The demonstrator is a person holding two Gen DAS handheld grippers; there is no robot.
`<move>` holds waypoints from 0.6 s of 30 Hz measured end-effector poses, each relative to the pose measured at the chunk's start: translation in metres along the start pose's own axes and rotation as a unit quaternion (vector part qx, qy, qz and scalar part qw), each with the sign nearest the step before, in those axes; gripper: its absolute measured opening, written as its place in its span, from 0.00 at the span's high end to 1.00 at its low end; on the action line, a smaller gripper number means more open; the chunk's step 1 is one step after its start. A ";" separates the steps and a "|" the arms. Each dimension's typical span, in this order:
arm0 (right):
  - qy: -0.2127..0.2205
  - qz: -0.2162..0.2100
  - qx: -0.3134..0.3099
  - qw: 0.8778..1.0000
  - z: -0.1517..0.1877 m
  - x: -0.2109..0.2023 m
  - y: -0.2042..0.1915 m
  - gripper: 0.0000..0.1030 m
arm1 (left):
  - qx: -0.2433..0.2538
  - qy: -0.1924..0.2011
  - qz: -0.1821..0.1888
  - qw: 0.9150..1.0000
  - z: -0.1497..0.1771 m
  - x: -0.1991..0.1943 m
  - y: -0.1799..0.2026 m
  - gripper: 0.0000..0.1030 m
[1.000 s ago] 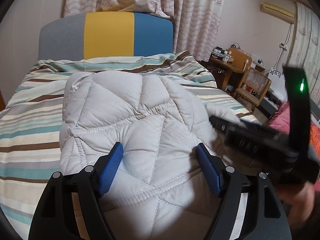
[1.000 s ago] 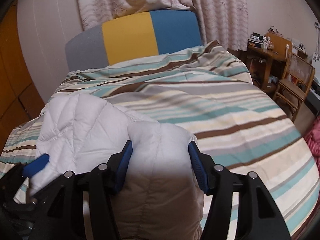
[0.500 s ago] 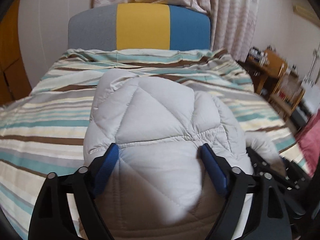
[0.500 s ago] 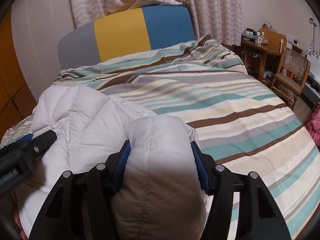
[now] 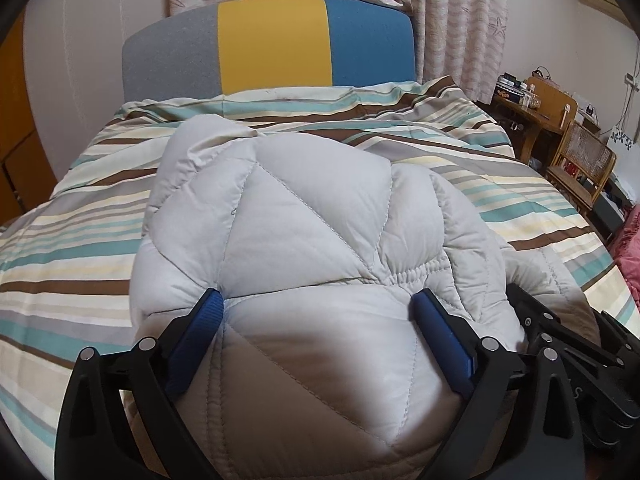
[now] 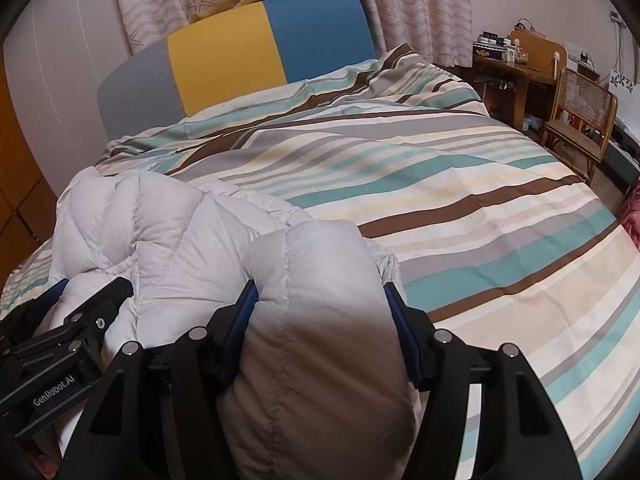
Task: Fold large clothes
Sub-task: 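Grasp the jacket bundle with the right tool while the left tool presses it flat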
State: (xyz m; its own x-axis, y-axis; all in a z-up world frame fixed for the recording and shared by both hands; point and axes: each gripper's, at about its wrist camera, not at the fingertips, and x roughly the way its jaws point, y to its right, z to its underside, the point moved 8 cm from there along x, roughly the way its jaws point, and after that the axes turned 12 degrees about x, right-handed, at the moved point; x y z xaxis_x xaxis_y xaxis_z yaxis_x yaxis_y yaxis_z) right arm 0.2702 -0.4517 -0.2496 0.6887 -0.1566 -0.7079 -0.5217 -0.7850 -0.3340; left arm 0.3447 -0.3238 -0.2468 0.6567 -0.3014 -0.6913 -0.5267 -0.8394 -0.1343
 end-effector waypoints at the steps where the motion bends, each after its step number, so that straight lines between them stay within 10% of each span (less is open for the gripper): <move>1: 0.000 0.000 0.001 1.000 -0.001 0.001 0.001 0.41 | 0.001 0.002 -0.002 1.000 0.000 0.001 0.000 0.07; 18: 0.002 -0.049 -0.048 0.998 -0.034 -0.039 -0.052 0.59 | -0.011 0.024 -0.010 1.000 0.000 -0.018 -0.004 0.06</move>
State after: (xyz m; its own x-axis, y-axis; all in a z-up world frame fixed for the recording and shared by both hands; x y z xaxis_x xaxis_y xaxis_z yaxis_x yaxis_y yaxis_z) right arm 0.2875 -0.4257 -0.1833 0.7355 -0.0783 -0.6730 -0.4015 -0.8505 -0.3398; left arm 0.3351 -0.3149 -0.2342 0.6929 -0.3050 -0.6533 -0.5007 -0.8556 -0.1316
